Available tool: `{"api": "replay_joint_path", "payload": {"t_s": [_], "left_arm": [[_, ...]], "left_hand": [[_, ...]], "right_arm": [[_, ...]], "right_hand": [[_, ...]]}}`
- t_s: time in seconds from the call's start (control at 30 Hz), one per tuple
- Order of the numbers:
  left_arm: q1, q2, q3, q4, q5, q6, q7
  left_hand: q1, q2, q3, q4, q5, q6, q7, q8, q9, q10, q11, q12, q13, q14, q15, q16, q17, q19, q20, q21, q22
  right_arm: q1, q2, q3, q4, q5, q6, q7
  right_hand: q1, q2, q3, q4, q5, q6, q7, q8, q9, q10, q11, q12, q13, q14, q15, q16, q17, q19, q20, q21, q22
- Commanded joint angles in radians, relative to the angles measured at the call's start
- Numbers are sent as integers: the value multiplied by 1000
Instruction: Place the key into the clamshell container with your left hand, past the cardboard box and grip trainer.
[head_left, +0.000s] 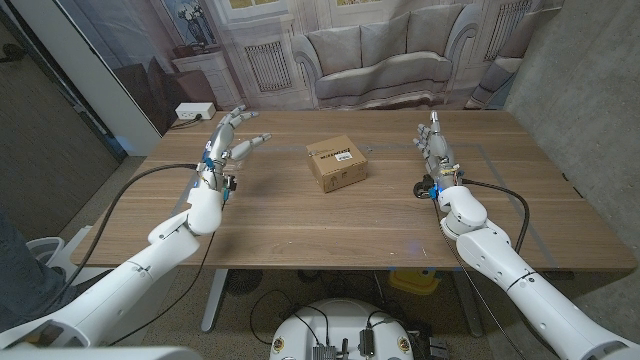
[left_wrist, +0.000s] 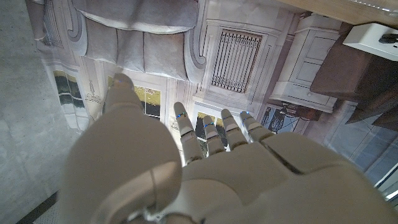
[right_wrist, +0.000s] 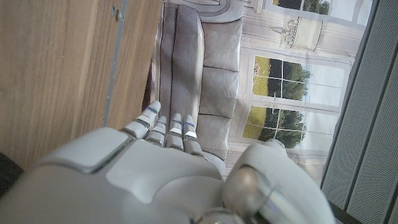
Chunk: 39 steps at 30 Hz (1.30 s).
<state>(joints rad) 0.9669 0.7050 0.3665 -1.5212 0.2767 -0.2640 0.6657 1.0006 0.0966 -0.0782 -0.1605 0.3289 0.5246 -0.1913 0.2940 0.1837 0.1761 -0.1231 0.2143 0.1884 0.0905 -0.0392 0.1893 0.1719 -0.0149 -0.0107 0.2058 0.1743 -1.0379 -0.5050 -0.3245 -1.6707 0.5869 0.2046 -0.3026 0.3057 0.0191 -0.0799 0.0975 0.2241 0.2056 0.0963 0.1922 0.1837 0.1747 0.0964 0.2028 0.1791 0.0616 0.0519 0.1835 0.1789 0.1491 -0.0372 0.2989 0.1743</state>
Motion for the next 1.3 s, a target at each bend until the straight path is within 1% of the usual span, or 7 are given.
{"api": "replay_joint_path", "payload": {"t_s": [0.03,0.37,0.6,0.73,1.07,1.2,1.3], "left_arm": [[16,19,4,-31,32,59,28],[16,40,16,-63,87,134,48],[18,56,27,-79,115,178,50],[22,64,35,-92,141,214,61],[20,81,50,-111,169,269,60],[12,83,65,-112,186,291,56],[5,82,77,-114,193,310,46]], "left_hand": [[31,-2,7,-6,-5,31,-1,3,3,1,2,-3,3,9,-91,-5,3,1,13,-1,6],[42,0,8,4,-13,39,-1,-4,4,5,-12,-4,4,10,-91,-3,5,8,20,1,6],[46,0,7,10,-18,41,-5,-11,5,-20,-1,-14,4,-10,-86,-9,7,6,22,-1,7],[49,1,6,13,-21,43,-10,-15,5,-31,3,-17,5,-22,-80,-12,8,-9,26,-7,7],[52,1,4,18,-26,51,-26,-22,5,-48,-3,-20,5,-46,-78,-14,8,-22,28,-10,7],[54,0,2,20,-28,56,-28,-25,5,-52,-13,-20,5,-56,-78,-15,9,-24,32,-10,7],[56,0,1,21,-29,58,-29,-27,5,-53,-27,-19,5,-59,-78,-13,9,-24,32,-9,7]], "right_arm": [[-16,-4,5,-16,1,0,-9],[-42,-6,12,-35,-4,9,-24],[-49,-4,16,-46,-3,16,-25],[-52,-9,20,-57,-4,11,-28],[-53,-28,36,-79,-1,12,-16],[-64,-41,51,-98,4,4,-21],[-75,-49,65,-110,12,3,-21]], "right_hand": [[6,4,-1,-1,3,8,1,4,3,5,7,6,5,4,4,3,4,8,-6,-3,5],[6,5,-3,-2,3,10,1,5,3,7,8,7,5,8,3,5,4,11,-6,-7,5],[5,6,-4,-2,3,10,1,4,3,8,7,7,5,9,5,5,4,11,-6,-9,5],[5,6,-4,-2,3,11,2,4,3,7,8,7,5,9,5,5,4,12,-6,-10,5],[4,7,-5,-2,3,12,0,5,3,8,8,7,5,10,5,5,5,13,-6,-13,5],[1,6,-7,-1,3,12,0,4,3,9,7,7,5,11,5,6,5,13,-5,-15,5],[0,5,-8,-1,2,13,0,4,3,11,8,8,5,11,6,6,5,13,-5,-16,5]]}}
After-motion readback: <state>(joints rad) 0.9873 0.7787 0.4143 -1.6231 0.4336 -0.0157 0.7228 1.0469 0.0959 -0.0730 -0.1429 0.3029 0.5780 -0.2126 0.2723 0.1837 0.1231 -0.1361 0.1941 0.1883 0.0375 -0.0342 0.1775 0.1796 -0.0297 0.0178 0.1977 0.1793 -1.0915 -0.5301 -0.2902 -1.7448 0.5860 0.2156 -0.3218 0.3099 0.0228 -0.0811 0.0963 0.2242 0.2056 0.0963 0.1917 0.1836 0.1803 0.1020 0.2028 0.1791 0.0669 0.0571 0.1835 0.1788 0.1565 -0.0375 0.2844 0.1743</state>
